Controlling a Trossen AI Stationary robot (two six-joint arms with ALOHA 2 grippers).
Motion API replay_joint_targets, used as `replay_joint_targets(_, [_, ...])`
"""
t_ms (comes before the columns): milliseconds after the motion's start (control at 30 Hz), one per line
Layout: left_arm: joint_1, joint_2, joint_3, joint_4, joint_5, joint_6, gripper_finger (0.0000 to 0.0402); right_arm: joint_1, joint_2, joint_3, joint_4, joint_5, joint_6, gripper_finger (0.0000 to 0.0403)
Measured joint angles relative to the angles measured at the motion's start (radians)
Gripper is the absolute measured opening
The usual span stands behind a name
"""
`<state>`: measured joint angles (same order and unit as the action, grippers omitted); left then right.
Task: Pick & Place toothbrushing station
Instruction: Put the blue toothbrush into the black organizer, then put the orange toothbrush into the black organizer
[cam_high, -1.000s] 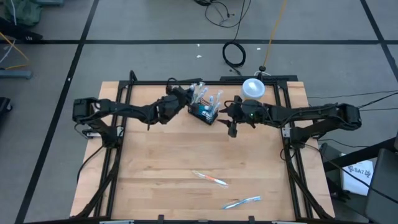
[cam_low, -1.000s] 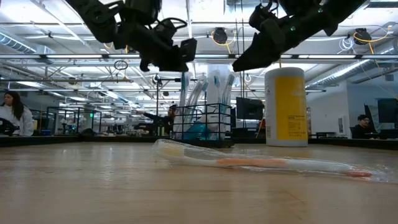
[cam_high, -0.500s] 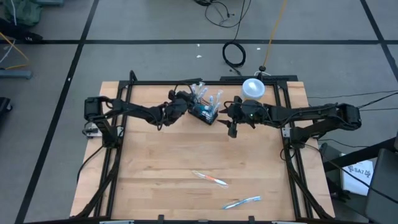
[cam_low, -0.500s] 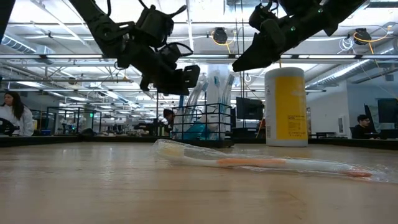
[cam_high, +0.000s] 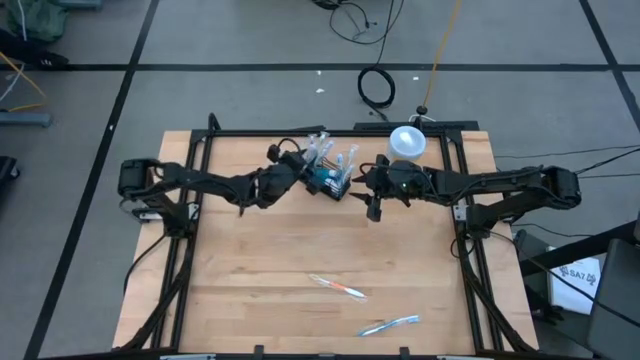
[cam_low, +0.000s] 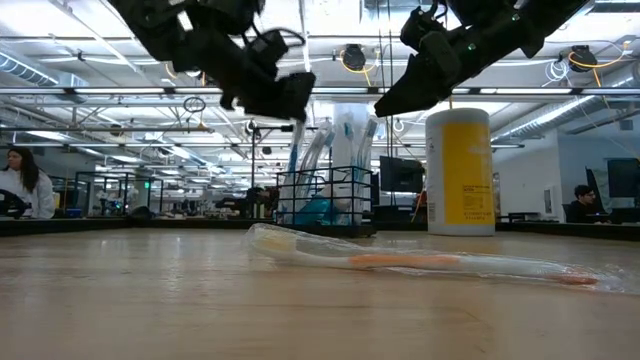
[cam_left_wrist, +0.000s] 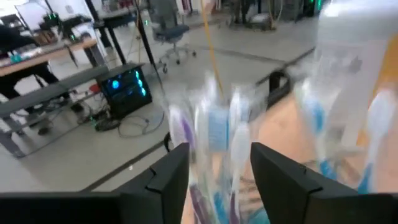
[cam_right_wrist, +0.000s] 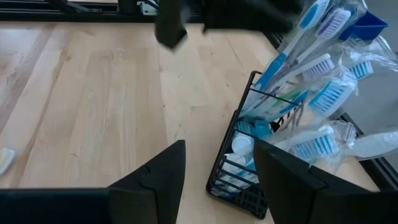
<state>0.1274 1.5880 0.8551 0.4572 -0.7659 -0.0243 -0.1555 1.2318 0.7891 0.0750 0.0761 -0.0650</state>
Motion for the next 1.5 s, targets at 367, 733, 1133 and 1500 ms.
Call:
replay_joint_targets(367, [-0.137,-0.159,0.001,-0.182,0.47,0.045,0.0195,0.0,0.0,0.0,-0.005,0.0,0.0,0.018])
replay_joint_targets(733, [-0.338,0.022,0.001,-0.24,0.792,-0.076,0.0195,0.0,0.0,0.0,0.0,0.0,0.0,0.018])
replay_joint_targets(1133, [-0.503,0.247,0.001,-0.152,0.721,-0.162,0.0195,0.002,0.0,0.0,0.003,-0.001,0.165,0.0176])
replay_joint_targets(1500, [-0.528,0.334,0.001,-0.134,0.58,-0.176,0.0195,0.057,0.0,-0.071,0.04,-0.003,0.237,0.0174])
